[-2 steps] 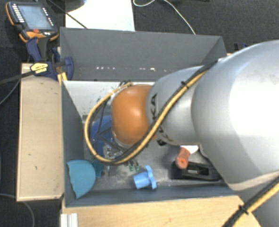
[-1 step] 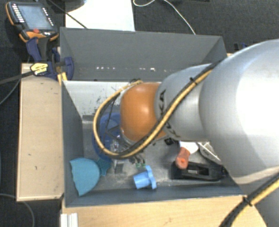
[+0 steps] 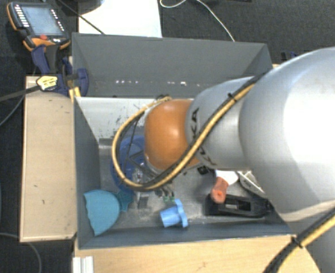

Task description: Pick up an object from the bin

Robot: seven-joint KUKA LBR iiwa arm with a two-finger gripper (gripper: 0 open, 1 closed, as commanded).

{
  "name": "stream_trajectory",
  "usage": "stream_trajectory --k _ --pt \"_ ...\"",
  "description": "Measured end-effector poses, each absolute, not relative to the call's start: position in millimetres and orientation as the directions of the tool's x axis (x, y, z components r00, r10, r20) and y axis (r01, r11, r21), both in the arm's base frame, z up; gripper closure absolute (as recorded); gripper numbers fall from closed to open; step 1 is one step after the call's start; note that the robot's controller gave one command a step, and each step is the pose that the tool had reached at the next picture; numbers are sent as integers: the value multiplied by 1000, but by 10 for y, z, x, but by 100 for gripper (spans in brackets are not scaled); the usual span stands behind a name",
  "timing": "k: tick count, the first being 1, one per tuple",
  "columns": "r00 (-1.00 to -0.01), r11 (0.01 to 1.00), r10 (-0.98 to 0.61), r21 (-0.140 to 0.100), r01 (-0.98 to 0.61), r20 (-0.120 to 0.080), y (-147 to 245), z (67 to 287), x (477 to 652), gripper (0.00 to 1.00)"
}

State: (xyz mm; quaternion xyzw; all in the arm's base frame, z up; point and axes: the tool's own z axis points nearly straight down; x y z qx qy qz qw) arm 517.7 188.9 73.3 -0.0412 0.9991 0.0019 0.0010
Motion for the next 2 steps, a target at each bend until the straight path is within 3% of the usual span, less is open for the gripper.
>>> stream_trajectory --k 2 --pt "-999 999 -49 3 -49 -7 1951 719 5182 100"
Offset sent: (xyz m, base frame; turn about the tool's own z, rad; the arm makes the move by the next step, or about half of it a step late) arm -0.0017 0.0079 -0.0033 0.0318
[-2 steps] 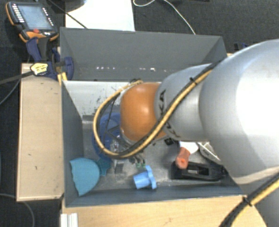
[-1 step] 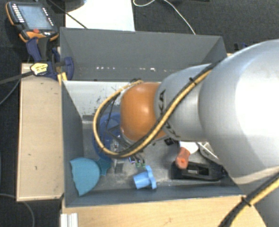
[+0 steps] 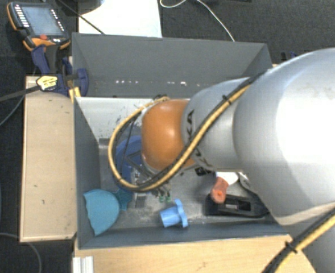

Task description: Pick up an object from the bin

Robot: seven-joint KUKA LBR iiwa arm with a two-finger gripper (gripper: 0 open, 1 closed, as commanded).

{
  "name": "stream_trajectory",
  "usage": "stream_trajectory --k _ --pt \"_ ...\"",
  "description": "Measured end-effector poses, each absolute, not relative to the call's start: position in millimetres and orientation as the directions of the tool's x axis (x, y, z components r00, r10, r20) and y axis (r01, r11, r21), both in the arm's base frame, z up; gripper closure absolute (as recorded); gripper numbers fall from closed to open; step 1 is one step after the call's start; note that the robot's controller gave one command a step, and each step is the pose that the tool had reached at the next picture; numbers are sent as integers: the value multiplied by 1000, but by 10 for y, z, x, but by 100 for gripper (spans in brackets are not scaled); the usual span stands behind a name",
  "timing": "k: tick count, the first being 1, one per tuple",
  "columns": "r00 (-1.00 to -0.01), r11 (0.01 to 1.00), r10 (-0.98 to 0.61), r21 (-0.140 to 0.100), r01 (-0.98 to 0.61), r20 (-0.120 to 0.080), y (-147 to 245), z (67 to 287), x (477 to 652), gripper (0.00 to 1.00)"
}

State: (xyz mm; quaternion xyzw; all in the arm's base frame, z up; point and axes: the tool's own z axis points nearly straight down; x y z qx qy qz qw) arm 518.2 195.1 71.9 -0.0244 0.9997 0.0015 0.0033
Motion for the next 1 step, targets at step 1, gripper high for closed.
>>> stream_trajectory --k 1 --pt "-999 999 -47 3 -47 -7 1951 719 5182 100"
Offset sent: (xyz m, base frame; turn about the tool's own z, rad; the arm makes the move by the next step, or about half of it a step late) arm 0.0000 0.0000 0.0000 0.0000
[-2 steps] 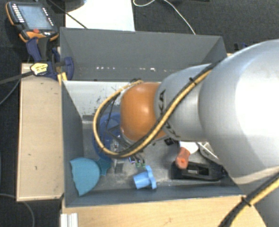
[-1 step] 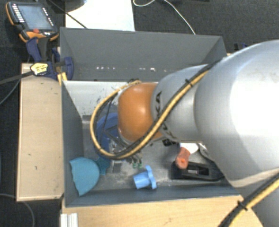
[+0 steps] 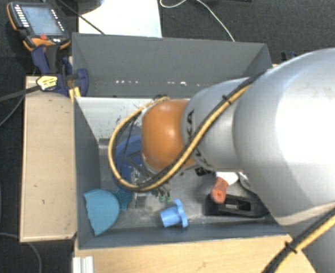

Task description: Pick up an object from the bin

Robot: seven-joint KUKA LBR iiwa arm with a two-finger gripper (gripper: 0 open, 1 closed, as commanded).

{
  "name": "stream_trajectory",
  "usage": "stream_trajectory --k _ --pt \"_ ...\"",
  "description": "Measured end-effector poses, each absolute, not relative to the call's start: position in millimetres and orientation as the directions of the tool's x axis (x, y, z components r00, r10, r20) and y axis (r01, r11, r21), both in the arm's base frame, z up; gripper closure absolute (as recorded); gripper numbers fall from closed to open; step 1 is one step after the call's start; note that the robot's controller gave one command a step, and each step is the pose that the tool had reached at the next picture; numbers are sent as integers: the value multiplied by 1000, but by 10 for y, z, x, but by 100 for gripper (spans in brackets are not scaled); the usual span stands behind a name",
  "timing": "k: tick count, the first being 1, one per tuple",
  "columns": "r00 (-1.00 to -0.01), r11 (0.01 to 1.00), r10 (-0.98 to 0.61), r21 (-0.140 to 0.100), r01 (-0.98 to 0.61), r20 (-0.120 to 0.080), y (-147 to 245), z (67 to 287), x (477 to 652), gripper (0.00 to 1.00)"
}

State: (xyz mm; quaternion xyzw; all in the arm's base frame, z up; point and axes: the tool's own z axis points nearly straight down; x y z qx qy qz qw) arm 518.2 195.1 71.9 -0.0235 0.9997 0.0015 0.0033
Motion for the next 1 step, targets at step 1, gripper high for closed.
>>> stream_trajectory --k 1 --pt "-999 999 -45 3 -45 -7 1951 719 5182 100"
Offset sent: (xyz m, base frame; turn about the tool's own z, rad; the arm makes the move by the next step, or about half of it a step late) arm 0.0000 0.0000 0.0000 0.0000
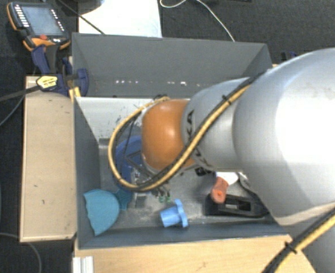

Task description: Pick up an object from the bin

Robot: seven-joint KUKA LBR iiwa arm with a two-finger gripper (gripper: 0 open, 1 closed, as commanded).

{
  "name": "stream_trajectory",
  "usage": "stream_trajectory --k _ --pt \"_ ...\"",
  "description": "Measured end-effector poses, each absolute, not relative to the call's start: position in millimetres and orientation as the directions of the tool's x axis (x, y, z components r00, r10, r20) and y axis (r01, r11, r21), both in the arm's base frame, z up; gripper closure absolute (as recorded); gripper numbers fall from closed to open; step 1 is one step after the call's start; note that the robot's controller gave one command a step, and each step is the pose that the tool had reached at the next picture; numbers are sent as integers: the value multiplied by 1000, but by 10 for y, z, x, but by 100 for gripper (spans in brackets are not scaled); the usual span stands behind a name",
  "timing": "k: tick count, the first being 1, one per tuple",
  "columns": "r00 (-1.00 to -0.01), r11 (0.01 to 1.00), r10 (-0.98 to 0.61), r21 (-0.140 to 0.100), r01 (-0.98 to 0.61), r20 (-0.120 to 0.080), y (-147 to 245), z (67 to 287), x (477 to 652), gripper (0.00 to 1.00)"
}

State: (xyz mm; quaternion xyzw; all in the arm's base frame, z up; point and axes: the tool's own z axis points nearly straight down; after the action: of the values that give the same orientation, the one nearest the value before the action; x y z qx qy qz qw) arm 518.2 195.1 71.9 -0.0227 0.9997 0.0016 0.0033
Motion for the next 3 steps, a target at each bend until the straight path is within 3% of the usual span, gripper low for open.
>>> stream_trajectory --k 1,2,3 --pt "-999 999 -45 3 -45 -7 1951 719 5182 100" --pt "-982 982 -191 2 -191 -12 1990 721 5338 100" --pt "-982 982 -190 2 -190 -12 1990 721 5338 100"
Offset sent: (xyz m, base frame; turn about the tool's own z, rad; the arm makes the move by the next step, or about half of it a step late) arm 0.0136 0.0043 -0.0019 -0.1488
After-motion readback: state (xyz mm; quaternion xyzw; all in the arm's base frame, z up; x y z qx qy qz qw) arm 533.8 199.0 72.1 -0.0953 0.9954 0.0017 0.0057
